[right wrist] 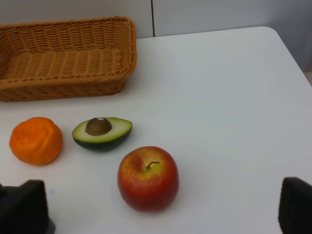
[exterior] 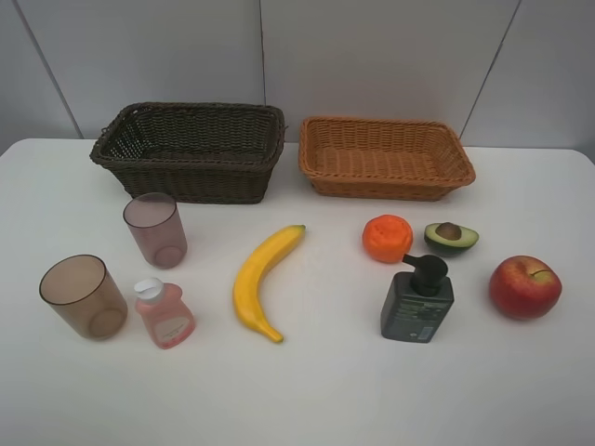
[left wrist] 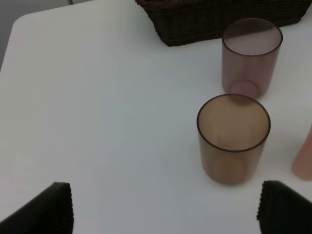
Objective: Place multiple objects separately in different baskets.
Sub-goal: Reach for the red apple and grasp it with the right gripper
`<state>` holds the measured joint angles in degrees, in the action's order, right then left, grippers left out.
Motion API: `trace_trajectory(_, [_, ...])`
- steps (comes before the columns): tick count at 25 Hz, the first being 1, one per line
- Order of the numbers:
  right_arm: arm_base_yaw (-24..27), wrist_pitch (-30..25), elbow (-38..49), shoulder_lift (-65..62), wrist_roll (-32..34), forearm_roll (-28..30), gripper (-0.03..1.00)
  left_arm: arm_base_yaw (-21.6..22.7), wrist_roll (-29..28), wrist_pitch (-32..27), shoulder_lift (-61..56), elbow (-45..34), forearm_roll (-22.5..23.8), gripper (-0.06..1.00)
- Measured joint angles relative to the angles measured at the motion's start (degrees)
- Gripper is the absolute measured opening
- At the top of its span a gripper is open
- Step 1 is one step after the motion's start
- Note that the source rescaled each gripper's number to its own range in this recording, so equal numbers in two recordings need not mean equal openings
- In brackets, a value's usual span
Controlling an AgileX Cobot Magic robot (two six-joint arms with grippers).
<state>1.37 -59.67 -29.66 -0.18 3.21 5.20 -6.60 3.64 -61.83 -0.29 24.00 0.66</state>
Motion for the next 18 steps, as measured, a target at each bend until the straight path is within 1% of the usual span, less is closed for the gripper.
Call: trace_trajectory(18, [0.0, 0.0, 0.0, 0.0, 0.0, 0.0, 1.0, 0.0, 0.0, 0.0, 0.0, 0.0, 0.0, 1.0])
